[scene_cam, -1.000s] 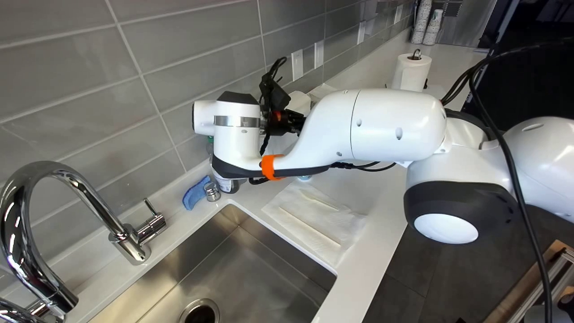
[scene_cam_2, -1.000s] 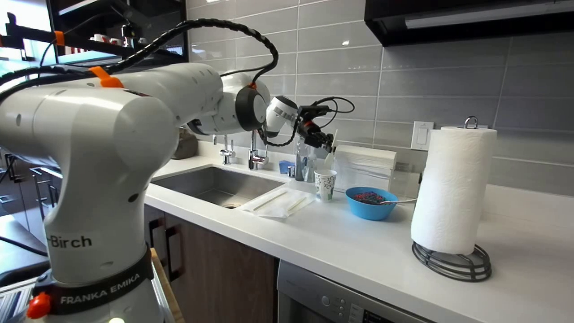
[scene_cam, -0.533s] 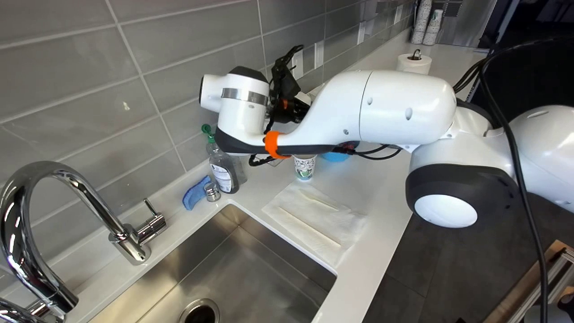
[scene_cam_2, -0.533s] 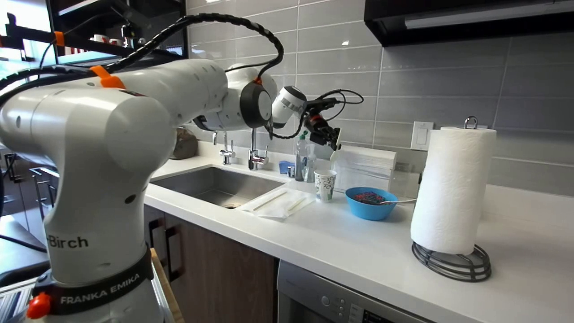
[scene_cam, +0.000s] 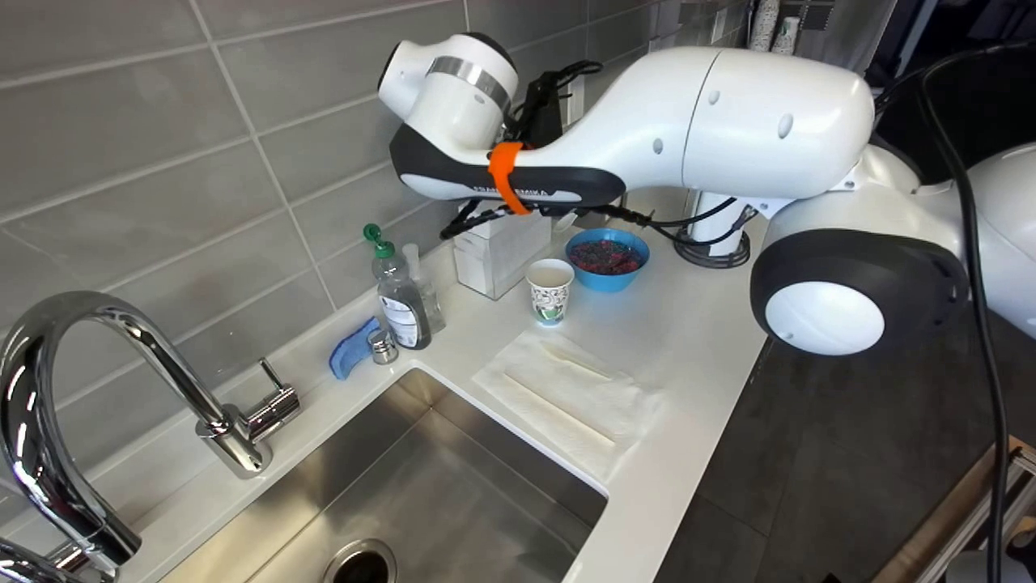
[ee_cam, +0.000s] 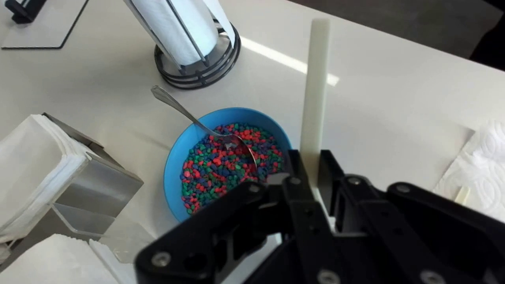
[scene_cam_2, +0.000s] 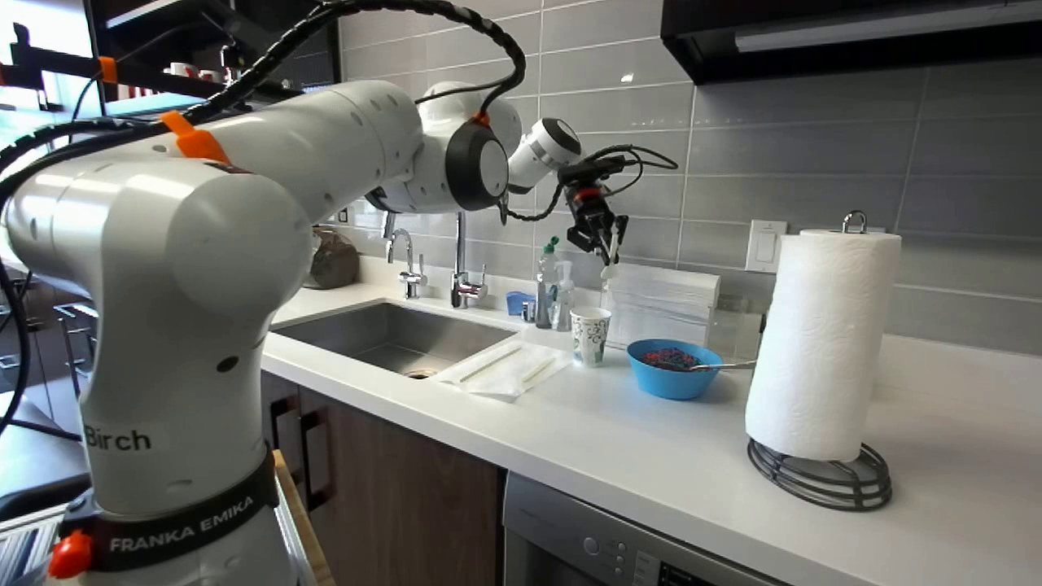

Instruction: Use the white spoon to put the contents from the bowl into the cup on the left then put the spoon in the bowl.

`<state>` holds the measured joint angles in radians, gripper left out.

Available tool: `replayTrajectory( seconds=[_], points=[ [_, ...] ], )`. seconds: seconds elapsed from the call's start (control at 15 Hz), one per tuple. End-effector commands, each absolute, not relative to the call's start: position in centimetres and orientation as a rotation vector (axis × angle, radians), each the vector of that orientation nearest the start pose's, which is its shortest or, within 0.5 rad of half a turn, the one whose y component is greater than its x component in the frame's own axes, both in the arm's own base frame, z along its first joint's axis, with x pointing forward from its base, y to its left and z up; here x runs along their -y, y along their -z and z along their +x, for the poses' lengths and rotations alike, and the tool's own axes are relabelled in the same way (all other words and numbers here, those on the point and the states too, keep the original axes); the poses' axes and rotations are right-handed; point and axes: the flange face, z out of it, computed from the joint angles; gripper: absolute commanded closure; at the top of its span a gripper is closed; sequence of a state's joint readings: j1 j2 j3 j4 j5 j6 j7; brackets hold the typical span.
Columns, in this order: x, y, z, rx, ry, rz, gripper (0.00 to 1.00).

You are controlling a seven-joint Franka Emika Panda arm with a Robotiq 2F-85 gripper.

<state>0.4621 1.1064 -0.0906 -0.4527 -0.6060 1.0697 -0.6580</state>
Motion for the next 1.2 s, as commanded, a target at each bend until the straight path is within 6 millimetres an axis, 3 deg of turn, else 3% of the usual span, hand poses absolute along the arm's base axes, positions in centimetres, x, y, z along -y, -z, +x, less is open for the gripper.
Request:
replayTrajectory(
  seconds=[0.0,0.53,1.13],
  points=[
    [-22.5,-40.1,70.1,-0.985,0.584,2.367,0.96],
    [-21.6,-42.0,72.2,-0.861,0.309,2.584,0.96],
    [-21.9,-43.7,72.8,-0.674,0.149,2.698,0.96]
  ],
)
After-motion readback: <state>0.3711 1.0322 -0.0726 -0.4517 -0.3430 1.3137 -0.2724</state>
